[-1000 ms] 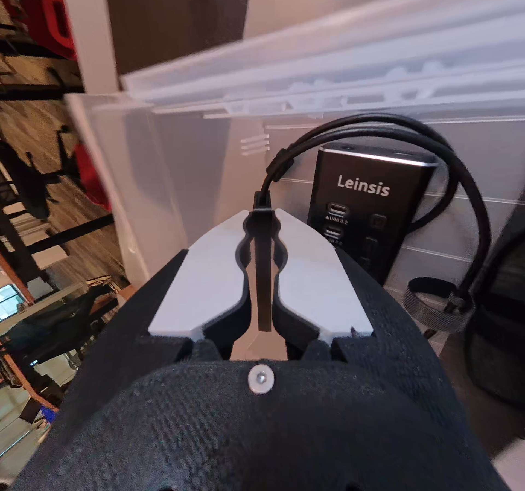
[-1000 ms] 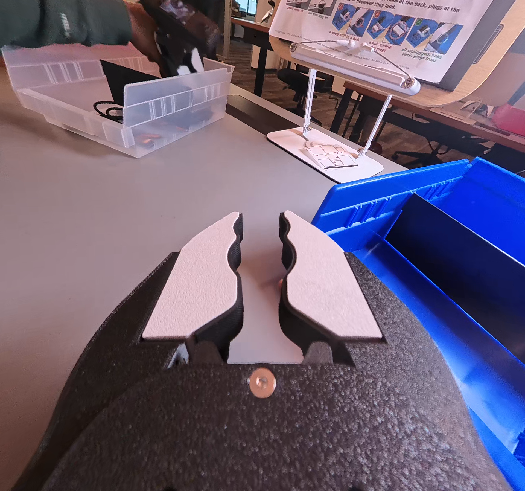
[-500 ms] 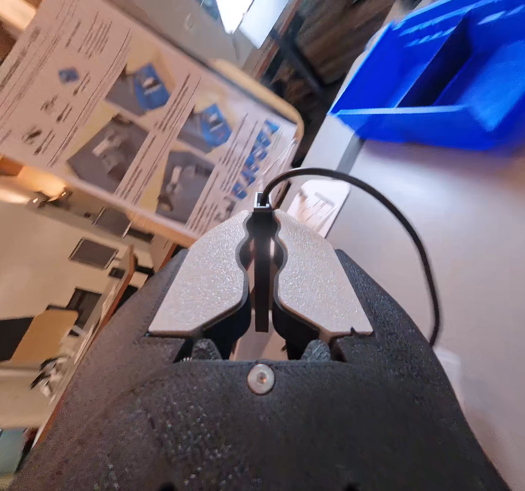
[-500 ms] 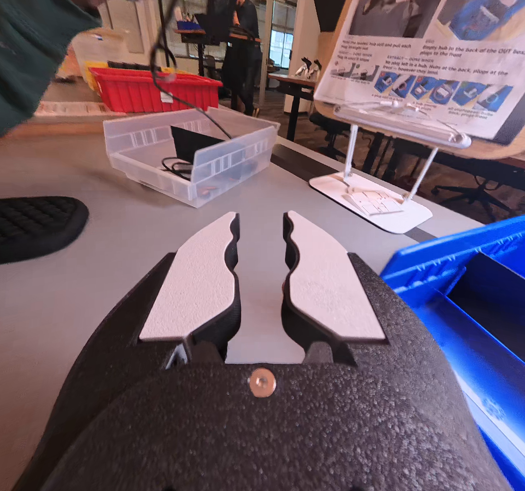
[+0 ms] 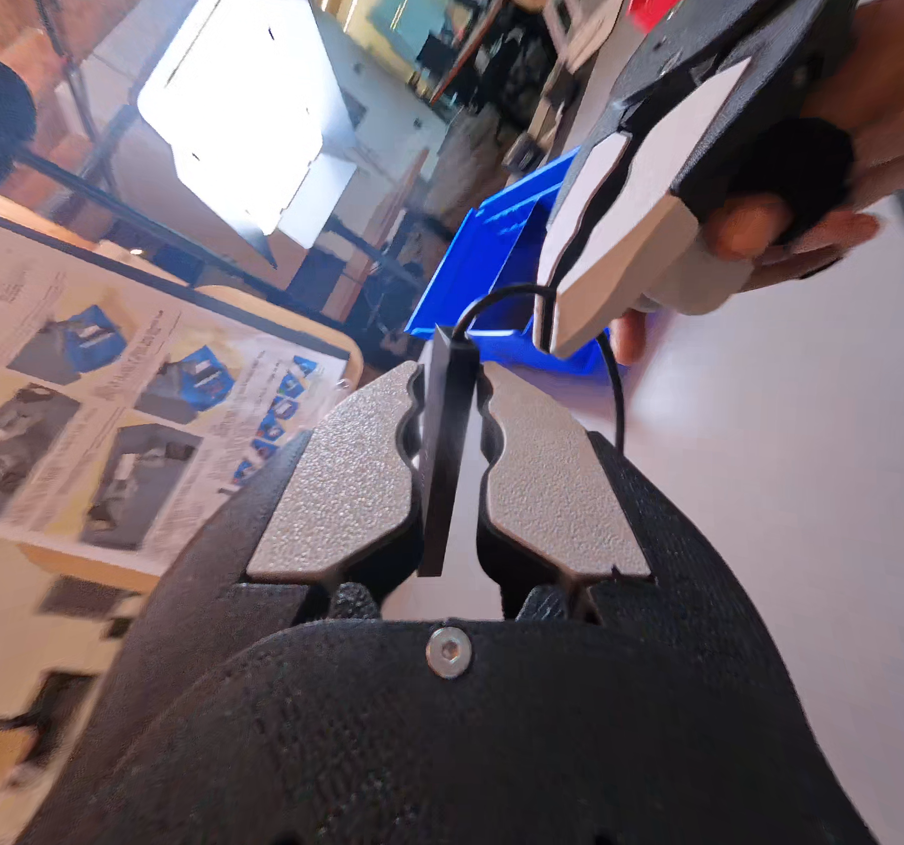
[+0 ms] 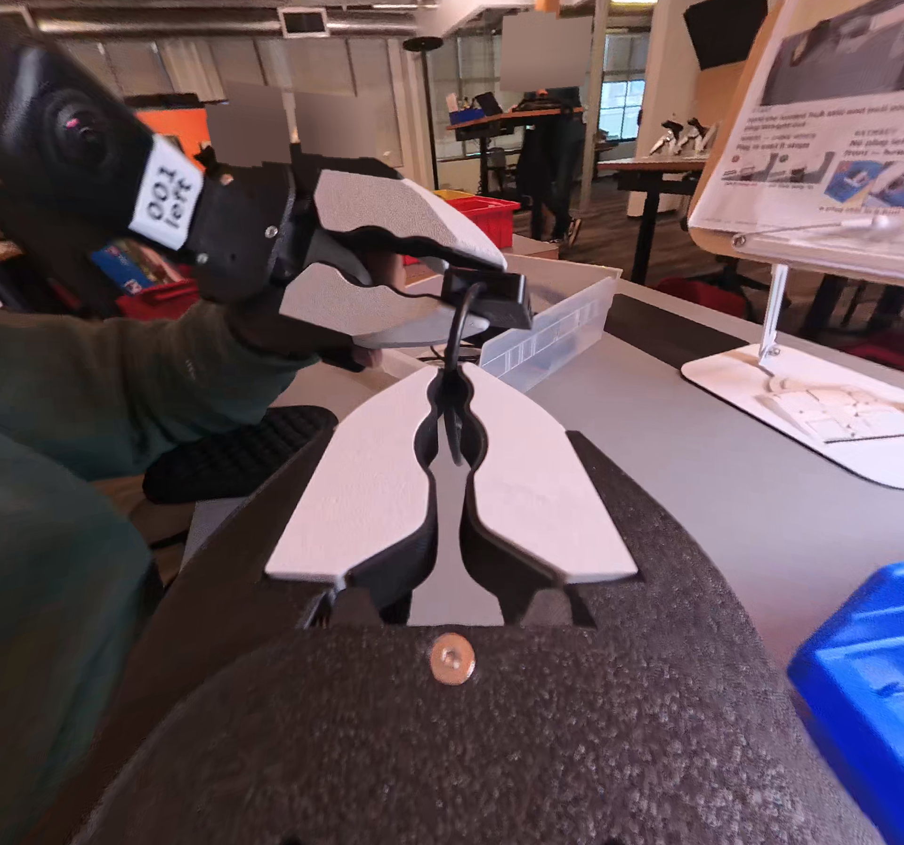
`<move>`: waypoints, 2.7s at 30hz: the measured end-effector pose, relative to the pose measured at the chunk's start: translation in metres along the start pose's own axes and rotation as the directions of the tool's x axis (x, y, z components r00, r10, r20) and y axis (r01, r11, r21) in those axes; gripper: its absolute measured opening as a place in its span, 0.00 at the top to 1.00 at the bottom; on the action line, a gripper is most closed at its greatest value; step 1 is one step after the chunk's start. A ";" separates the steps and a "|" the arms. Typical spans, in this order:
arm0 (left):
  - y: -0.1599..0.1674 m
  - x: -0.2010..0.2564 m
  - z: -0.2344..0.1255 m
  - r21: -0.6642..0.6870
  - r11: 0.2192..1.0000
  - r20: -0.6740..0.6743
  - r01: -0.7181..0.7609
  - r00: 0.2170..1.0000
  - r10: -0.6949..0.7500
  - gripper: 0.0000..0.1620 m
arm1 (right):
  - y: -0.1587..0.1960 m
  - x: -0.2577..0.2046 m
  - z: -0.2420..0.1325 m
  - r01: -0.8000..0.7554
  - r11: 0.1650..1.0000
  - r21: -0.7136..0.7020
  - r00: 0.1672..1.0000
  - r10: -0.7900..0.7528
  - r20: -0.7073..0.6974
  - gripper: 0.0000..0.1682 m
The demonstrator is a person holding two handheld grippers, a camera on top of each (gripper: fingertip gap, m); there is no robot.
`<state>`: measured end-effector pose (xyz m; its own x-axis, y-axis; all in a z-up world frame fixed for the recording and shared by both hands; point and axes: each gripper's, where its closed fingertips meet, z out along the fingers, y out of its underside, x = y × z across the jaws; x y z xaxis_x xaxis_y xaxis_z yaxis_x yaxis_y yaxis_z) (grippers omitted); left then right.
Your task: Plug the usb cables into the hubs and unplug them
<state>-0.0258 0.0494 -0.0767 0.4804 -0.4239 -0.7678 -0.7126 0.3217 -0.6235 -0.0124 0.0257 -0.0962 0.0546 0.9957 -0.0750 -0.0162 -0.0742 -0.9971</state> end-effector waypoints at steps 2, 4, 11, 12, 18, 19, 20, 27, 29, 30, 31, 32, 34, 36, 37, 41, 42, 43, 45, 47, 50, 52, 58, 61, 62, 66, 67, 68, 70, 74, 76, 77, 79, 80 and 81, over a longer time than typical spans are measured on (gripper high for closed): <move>-0.006 0.008 -0.011 0.083 0.987 -0.127 0.136 0.984 -0.125 0.78 | -0.005 -0.013 -0.014 0.102 0.994 -0.028 0.989 -0.099 0.109 0.98; -0.008 0.017 -0.021 0.128 0.948 -0.308 0.290 0.920 -0.240 0.69 | -0.004 -0.027 -0.027 0.184 0.980 -0.079 0.960 -0.162 0.229 0.98; 0.009 0.080 -0.020 0.097 0.918 -0.613 0.385 0.750 -0.250 0.76 | -0.008 -0.024 -0.039 0.330 0.932 -0.152 0.917 -0.277 0.288 0.98; 0.011 0.083 -0.018 0.101 0.931 -0.597 0.350 0.770 -0.224 0.76 | -0.008 -0.020 -0.039 0.335 0.929 -0.160 0.919 -0.285 0.273 0.98; -0.004 0.049 -0.021 0.112 0.815 -0.553 0.569 0.717 -0.425 0.78 | -0.028 0.026 -0.045 0.252 0.959 -0.130 0.968 -0.251 0.021 0.95; -0.008 0.046 -0.021 0.106 0.798 -0.555 0.594 0.701 -0.448 0.78 | -0.033 0.032 -0.044 0.220 0.969 -0.115 0.974 -0.225 -0.030 0.94; -0.011 0.041 -0.021 0.110 0.779 -0.548 0.617 0.692 -0.471 0.78 | -0.038 0.037 -0.044 0.195 0.976 -0.100 0.976 -0.203 -0.076 0.94; 0.003 0.020 -0.015 0.079 0.663 -0.503 0.745 0.604 -0.619 0.79 | -0.024 0.009 -0.044 0.131 0.977 -0.166 0.986 -0.146 -0.084 0.84; 0.002 0.023 -0.012 0.081 0.669 -0.493 0.738 0.613 -0.617 0.79 | -0.010 -0.005 -0.026 0.023 0.985 -0.170 1.000 -0.024 -0.006 0.79; 0.002 0.026 -0.009 0.086 0.701 -0.474 0.708 0.648 -0.596 0.79 | -0.006 -0.007 -0.017 -0.028 0.989 -0.145 0.999 0.030 0.011 0.75; 0.002 0.030 -0.007 0.093 0.745 -0.440 0.661 0.698 -0.565 0.79 | -0.005 -0.006 -0.009 -0.083 0.990 -0.111 0.996 0.086 0.018 0.72; 0.002 0.035 -0.006 0.100 0.791 -0.401 0.604 0.752 -0.523 0.79 | -0.004 -0.005 -0.002 -0.139 0.987 -0.077 0.989 0.142 0.037 0.70; -0.002 0.042 -0.006 0.118 0.843 -0.345 0.525 0.818 -0.461 0.79 | -0.007 -0.005 0.007 -0.227 0.974 -0.007 0.970 0.227 0.091 0.80; -0.002 0.043 -0.008 0.142 0.877 -0.283 0.459 0.868 -0.408 0.78 | -0.007 -0.009 0.008 -0.182 0.983 0.019 0.971 0.177 0.159 0.92; -0.004 0.043 -0.012 0.165 0.881 -0.288 0.444 0.876 -0.388 0.81 | -0.006 -0.013 0.006 -0.096 0.995 0.023 0.978 0.090 0.187 0.93; -0.007 0.057 -0.026 0.132 0.808 -0.483 0.574 0.749 -0.453 0.81 | -0.017 -0.033 -0.019 0.152 0.987 0.057 0.932 -0.162 0.323 0.93; -0.010 0.064 -0.031 0.122 0.789 -0.552 0.602 0.702 -0.450 0.84 | -0.022 -0.037 -0.027 0.166 0.985 0.049 0.914 -0.173 0.367 0.93; -0.013 0.068 -0.034 0.121 0.778 -0.588 0.616 0.676 -0.444 0.86 | -0.031 -0.040 -0.035 0.181 0.982 0.049 0.898 -0.186 0.399 0.93; -0.018 0.075 -0.037 0.158 0.797 -0.606 0.583 0.694 -0.388 0.85 | -0.057 -0.049 -0.055 0.195 0.980 0.048 0.855 -0.194 0.480 0.93; -0.020 0.077 -0.039 0.177 0.826 -0.593 0.535 0.728 -0.344 0.84 | -0.080 -0.063 -0.076 0.236 0.972 -0.003 0.798 -0.192 0.571 0.93; -0.018 0.070 -0.038 0.188 0.845 -0.557 0.501 0.763 -0.328 0.84 | -0.099 -0.070 -0.093 0.334 0.937 -0.104 0.758 -0.201 0.621 0.93; -0.014 0.064 -0.038 0.183 0.840 -0.543 0.511 0.765 -0.347 0.85 | -0.104 -0.069 -0.099 0.353 0.920 -0.168 0.751 -0.172 0.637 0.93; 0.011 0.067 -0.032 0.113 0.892 -0.467 0.437 0.816 -0.340 0.87 | -0.122 -0.056 -0.132 0.341 0.916 -0.209 0.792 -0.161 0.589 0.93; 0.043 0.053 -0.021 0.036 0.936 -0.353 0.350 0.881 -0.316 0.88 | -0.120 -0.044 -0.150 0.307 0.923 -0.231 0.843 -0.151 0.516 0.93; 0.055 0.055 -0.016 -0.011 0.944 -0.356 0.330 0.881 -0.313 0.86 | -0.115 -0.042 -0.154 0.290 0.925 -0.246 0.854 -0.134 0.503 0.93; 0.089 0.115 -0.007 -0.318 0.856 -0.592 0.407 0.620 -0.515 0.64 | -0.088 -0.036 -0.158 0.259 0.917 -0.302 0.874 -0.090 0.477 0.93; 0.092 0.136 -0.009 -0.367 0.849 -0.644 0.379 0.555 -0.526 0.61 | -0.083 -0.035 -0.157 0.249 0.920 -0.304 0.875 -0.079 0.478 0.93; 0.092 0.157 -0.017 -0.403 0.849 -0.708 0.343 0.471 -0.526 0.61 | -0.078 -0.035 -0.156 0.237 0.922 -0.306 0.875 -0.066 0.480 0.93; 0.089 0.177 -0.019 -0.417 0.849 -0.746 0.325 0.411 -0.524 0.62 | -0.067 -0.032 -0.154 0.220 0.922 -0.319 0.875 -0.042 0.482 0.93; 0.080 0.196 -0.031 -0.406 0.868 -0.817 0.284 0.312 -0.485 0.76 | -0.047 -0.024 -0.148 0.181 0.923 -0.338 0.879 0.002 0.477 0.93; 0.073 0.186 -0.026 -0.370 0.865 -0.805 0.338 0.349 -0.480 0.81 | -0.037 -0.019 -0.146 0.162 0.922 -0.351 0.881 0.025 0.472 0.93; 0.068 0.178 -0.025 -0.363 0.849 -0.796 0.385 0.345 -0.497 0.82 | -0.032 -0.017 -0.145 0.153 0.921 -0.357 0.881 0.037 0.471 0.93; 0.066 0.160 -0.021 -0.344 0.821 -0.768 0.456 0.366 -0.525 0.82 | -0.022 -0.014 -0.143 0.133 0.919 -0.371 0.881 0.061 0.468 0.93; 0.068 0.154 -0.022 -0.343 0.815 -0.762 0.467 0.369 -0.532 0.81 | -0.016 -0.013 -0.142 0.124 0.918 -0.377 0.882 0.072 0.466 0.93; 0.070 0.149 -0.022 -0.343 0.810 -0.751 0.476 0.379 -0.541 0.79 | -0.011 -0.012 -0.141 0.113 0.917 -0.383 0.881 0.086 0.466 0.93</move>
<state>-0.0152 -0.0104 -0.2318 0.1834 -0.9704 0.1572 -0.5242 -0.2318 -0.8194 0.1280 0.0072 -0.0858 -0.4182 0.8966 -0.1457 0.3733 0.0234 -0.9274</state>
